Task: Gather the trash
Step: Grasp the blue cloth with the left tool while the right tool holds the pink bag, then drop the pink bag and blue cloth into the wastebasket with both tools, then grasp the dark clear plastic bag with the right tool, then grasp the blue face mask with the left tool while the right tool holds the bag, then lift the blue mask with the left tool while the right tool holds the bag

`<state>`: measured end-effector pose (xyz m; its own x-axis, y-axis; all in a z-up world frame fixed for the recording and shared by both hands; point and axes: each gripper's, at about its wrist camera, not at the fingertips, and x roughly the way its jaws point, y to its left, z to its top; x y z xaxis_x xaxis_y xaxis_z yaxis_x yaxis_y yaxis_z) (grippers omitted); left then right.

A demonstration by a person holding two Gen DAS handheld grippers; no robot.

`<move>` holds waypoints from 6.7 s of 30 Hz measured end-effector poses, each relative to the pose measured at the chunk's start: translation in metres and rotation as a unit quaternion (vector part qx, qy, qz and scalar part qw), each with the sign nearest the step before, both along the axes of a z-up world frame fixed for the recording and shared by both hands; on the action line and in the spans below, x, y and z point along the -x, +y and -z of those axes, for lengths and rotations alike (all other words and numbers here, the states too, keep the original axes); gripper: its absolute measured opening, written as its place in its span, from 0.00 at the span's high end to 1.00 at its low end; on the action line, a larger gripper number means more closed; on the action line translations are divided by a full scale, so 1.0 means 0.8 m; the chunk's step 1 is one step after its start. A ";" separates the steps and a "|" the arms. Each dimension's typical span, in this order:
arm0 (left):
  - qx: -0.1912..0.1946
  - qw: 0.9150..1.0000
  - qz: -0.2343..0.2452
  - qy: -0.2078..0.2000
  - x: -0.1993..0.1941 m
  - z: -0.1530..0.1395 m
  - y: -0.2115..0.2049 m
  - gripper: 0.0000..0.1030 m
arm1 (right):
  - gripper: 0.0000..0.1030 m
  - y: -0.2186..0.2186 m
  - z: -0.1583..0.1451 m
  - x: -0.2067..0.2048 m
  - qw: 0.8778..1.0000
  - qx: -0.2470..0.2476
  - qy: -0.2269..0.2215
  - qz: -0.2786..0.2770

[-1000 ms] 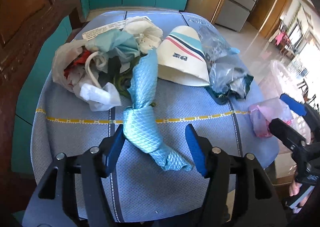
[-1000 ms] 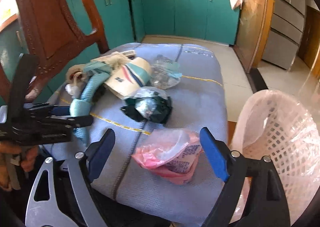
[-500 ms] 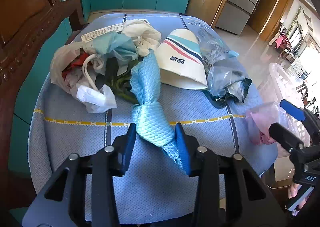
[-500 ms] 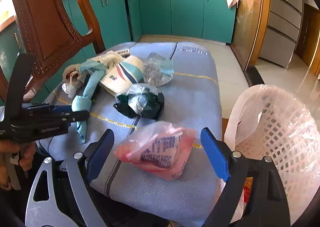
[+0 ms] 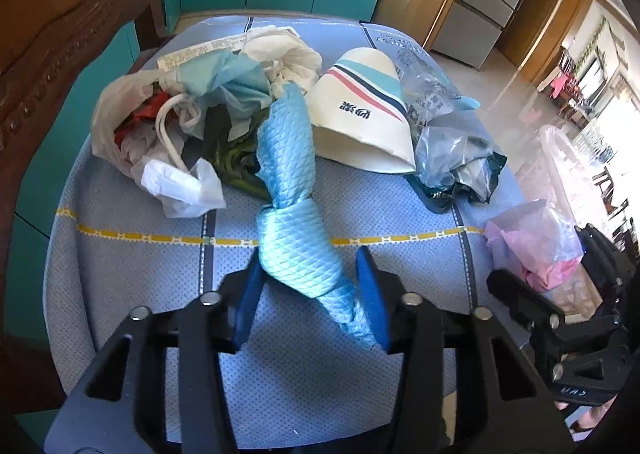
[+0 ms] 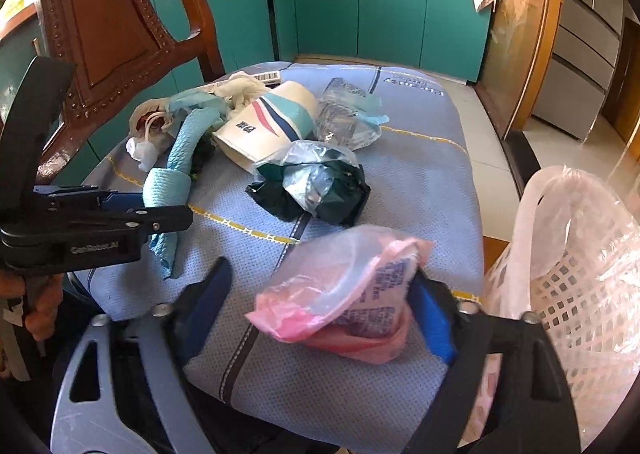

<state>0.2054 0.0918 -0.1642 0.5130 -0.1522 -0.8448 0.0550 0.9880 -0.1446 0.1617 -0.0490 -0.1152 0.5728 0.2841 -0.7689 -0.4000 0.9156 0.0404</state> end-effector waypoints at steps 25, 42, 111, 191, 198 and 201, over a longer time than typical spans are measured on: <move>-0.092 0.981 -0.018 -0.173 0.097 -0.099 -0.028 0.68 | 0.41 -0.015 -0.079 0.043 0.997 0.001 -0.080 0.006; -0.069 0.981 0.031 -0.176 0.101 -0.121 -0.093 0.68 | 0.40 -0.109 -0.118 0.056 0.988 -0.034 -0.125 0.078; -0.036 0.992 -0.088 -0.086 -0.041 -0.073 0.048 0.39 | 0.44 0.004 -0.016 -0.041 0.999 -0.044 0.002 -0.006; 0.025 0.998 0.009 -0.059 0.025 -0.057 0.023 0.31 | 0.29 -0.012 -0.005 0.010 1.000 -0.015 0.016 -0.004; 0.031 0.997 -0.002 -0.073 0.042 -0.064 0.038 0.24 | 0.17 -0.008 -0.012 0.019 1.000 0.011 0.005 -0.019; 0.017 0.998 0.010 -0.059 0.045 -0.056 0.031 0.22 | 0.17 -0.006 -0.004 0.017 1.000 0.021 0.008 -0.016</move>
